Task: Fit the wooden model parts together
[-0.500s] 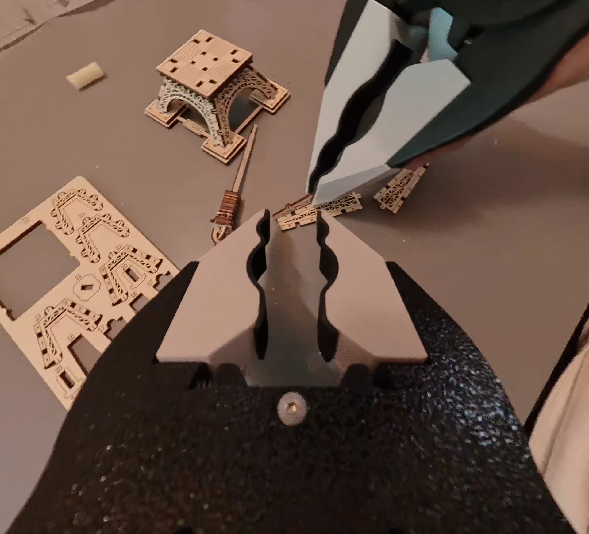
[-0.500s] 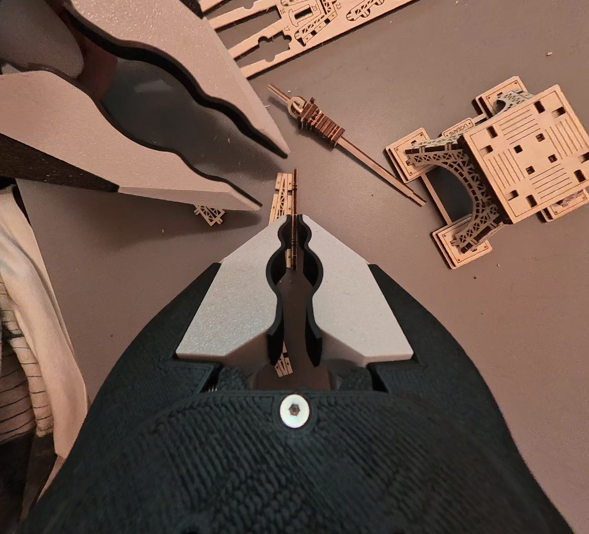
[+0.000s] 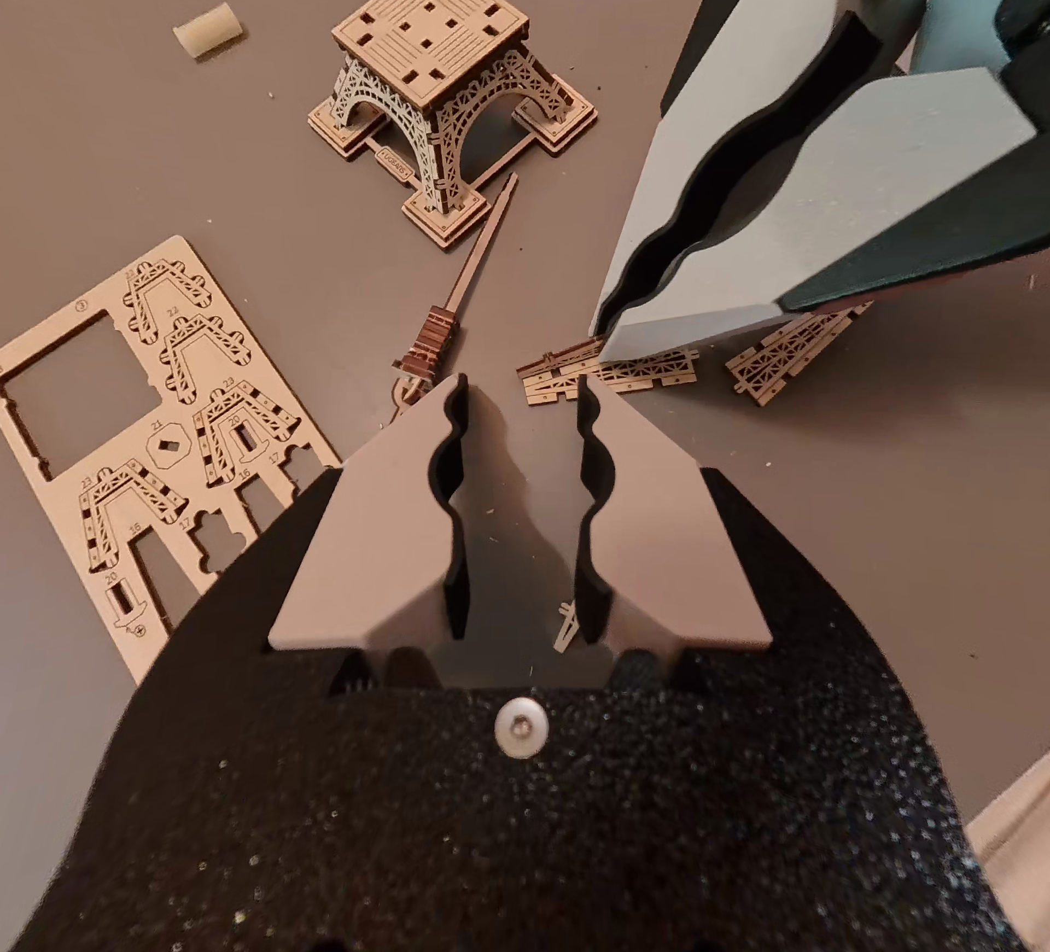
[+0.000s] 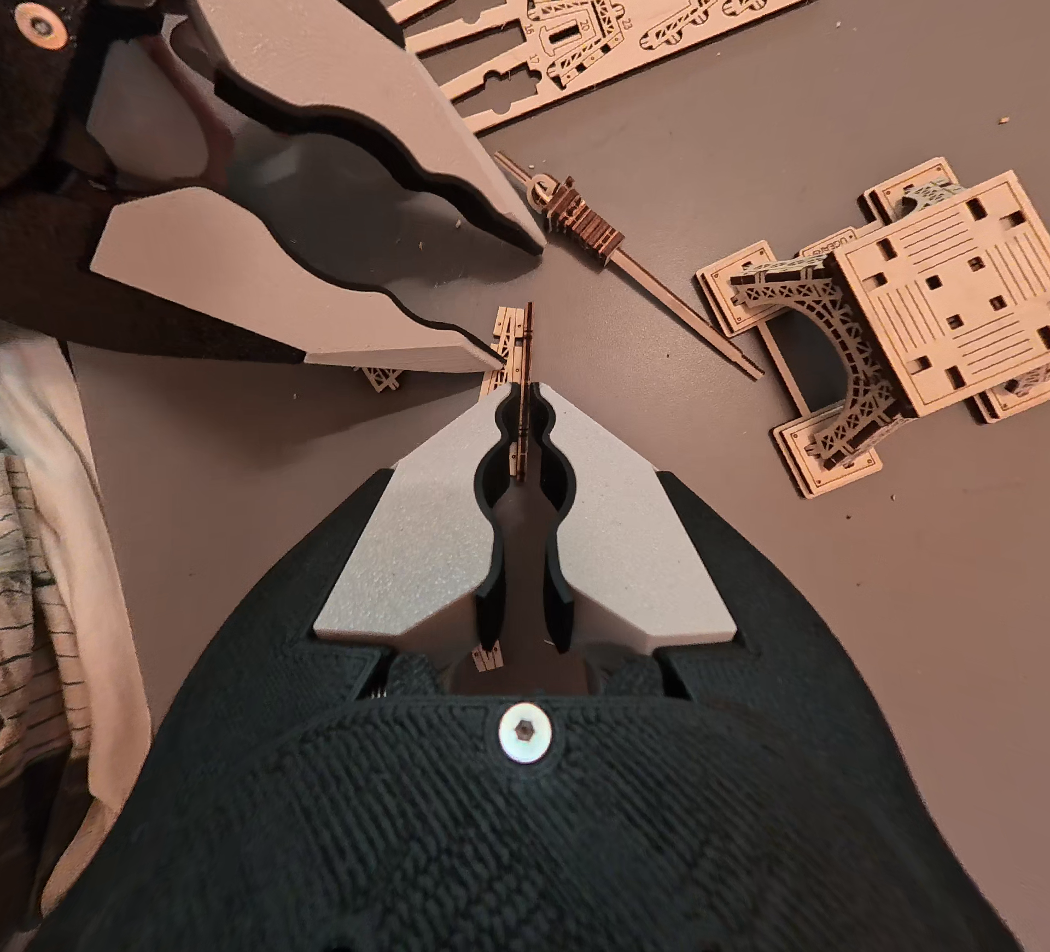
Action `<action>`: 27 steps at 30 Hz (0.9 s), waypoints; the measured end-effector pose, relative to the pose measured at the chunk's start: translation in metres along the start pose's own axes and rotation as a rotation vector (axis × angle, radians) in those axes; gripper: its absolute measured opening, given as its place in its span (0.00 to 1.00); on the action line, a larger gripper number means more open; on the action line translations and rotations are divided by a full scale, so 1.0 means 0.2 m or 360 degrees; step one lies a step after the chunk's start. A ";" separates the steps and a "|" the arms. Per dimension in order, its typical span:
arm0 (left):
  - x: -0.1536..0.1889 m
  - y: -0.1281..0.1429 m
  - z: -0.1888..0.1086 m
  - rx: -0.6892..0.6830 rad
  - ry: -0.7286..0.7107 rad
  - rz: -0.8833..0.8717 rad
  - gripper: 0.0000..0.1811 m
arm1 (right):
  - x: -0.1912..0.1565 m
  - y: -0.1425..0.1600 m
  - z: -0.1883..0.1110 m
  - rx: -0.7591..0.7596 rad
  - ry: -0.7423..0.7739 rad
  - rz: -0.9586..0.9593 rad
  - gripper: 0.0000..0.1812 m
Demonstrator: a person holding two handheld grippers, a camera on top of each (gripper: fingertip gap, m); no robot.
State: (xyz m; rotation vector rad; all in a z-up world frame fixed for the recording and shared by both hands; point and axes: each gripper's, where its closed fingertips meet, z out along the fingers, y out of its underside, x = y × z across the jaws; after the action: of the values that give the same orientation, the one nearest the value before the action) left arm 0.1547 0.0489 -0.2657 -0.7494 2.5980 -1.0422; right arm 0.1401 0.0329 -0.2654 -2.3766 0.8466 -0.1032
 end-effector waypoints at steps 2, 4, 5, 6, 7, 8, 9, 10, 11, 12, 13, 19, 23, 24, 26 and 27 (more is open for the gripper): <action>0.00 0.00 0.00 -0.0005 0.0005 -0.0013 0.20 | 0.00 0.00 0.00 0.0000 -0.0010 -0.0005 0.01; 0.01 0.00 0.00 0.0003 0.0008 -0.0019 0.19 | 0.00 0.00 0.00 0.0004 -0.0016 -0.0005 0.00; 0.01 0.00 0.00 0.0010 0.0019 -0.0022 0.18 | 0.00 0.00 0.00 0.0005 -0.0017 -0.0006 0.01; 0.02 0.00 0.00 0.0016 0.0025 -0.0025 0.17 | 0.00 0.01 0.00 0.0002 -0.0017 -0.0011 0.01; 0.02 0.00 0.00 0.0021 0.0024 -0.0025 0.17 | 0.00 0.01 0.00 -0.0006 -0.0014 -0.0024 0.01; 0.02 0.00 0.00 0.0025 0.0025 -0.0022 0.17 | 0.00 0.01 0.00 -0.0017 -0.0010 -0.0047 0.01; 0.02 0.00 0.00 0.0028 0.0032 -0.0015 0.16 | 0.00 0.01 0.00 -0.0030 -0.0006 -0.0067 0.01; 0.02 0.00 0.00 0.0031 0.0039 -0.0011 0.16 | 0.00 0.01 0.00 -0.0043 -0.0005 -0.0089 0.01; 0.02 0.00 0.00 0.0033 0.0051 -0.0013 0.16 | 0.00 0.01 0.00 -0.0054 -0.0004 -0.0113 0.01; 0.02 0.00 0.01 0.0035 0.0065 -0.0018 0.16 | 0.00 0.01 0.00 -0.0063 -0.0003 -0.0139 0.01; 0.02 0.00 0.01 0.0035 0.0077 -0.0023 0.17 | 0.00 0.01 0.00 -0.0072 -0.0005 -0.0162 0.01; 0.00 -0.01 0.01 0.0087 0.0079 0.0027 0.20 | 0.00 0.01 0.00 -0.0086 -0.0027 -0.0231 0.01; 0.00 -0.03 0.00 0.0153 0.0062 0.0291 0.23 | 0.00 0.00 0.00 -0.0064 -0.0007 -0.0246 0.01; -0.01 -0.03 0.00 0.0175 0.0048 0.0377 0.26 | 0.00 0.00 0.00 -0.0065 -0.0005 -0.0249 0.01; -0.01 -0.05 0.00 0.0211 0.0086 0.0515 0.26 | 0.00 0.00 0.00 -0.0075 0.0002 -0.0264 0.01; 0.00 -0.05 0.00 0.0222 0.0129 0.0551 0.26 | 0.00 0.01 0.00 -0.0081 0.0005 -0.0280 0.01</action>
State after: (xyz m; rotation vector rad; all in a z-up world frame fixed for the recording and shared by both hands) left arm 0.1587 0.0426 -0.2595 -0.2171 2.5617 -1.1457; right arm 0.1387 0.0326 -0.2655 -2.4960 0.6474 -0.1575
